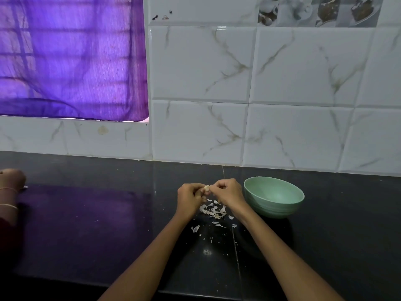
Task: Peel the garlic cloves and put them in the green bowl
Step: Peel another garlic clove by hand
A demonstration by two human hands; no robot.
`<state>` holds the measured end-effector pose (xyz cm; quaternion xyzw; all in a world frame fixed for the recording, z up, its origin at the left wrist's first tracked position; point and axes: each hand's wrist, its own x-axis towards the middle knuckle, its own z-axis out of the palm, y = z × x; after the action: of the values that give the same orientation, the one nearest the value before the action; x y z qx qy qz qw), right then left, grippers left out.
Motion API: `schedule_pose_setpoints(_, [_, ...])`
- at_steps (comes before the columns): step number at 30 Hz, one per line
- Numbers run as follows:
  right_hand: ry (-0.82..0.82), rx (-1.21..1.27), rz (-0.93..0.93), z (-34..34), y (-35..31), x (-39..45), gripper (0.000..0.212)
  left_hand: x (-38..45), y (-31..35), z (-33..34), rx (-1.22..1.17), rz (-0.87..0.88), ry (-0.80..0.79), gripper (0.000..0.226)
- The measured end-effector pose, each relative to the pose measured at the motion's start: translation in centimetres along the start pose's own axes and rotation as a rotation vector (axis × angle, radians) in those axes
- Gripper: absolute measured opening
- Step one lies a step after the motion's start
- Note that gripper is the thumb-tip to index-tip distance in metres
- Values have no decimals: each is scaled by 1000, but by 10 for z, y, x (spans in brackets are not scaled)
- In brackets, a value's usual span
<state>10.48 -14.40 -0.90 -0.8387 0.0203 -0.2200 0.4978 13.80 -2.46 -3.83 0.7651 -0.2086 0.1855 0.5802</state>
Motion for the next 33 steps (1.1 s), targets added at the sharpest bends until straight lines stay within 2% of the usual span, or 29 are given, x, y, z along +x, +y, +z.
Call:
schedule_pose_setpoints(3, [-21, 24, 13, 4, 1, -1, 18, 3, -2, 0, -77, -140, 37, 18])
schedule_pose_setpoints(7, [-101, 48, 35, 6, 0, -3, 25, 8, -2, -1, -345, -386, 59, 15])
schedule_pose_setpoints(11, [-168, 36, 54, 5, 1, -1, 23, 7, 1, -2, -471, -477, 51, 15])
schedule_pose_setpoints(15, [-141, 54, -1, -5, 1, 1, 7, 7, 1, -5, -538, -490, 56, 16])
schedule_pose_setpoints(16, [-143, 36, -27, -9, 1, 2, 14, 7, 1, -6, -534, -487, 60, 15])
schedule_pose_setpoints(18, [-165, -14, -87, -11, 4, 5, 47, 6, 3, -6, -526, -488, 42, 15])
schedule_pose_setpoints(20, [-171, -50, -169, -7, 5, 6, 58, 4, 5, -5, -520, -493, -13, 18])
schedule_pose_setpoints(25, [-56, -138, -302, -3, 6, 7, 18, 2, 9, -5, -499, -518, -138, 19])
schedule_pose_setpoints(33, [5, -133, -343, -4, 7, 9, 12, 0, 14, -8, -524, -473, -159, 21])
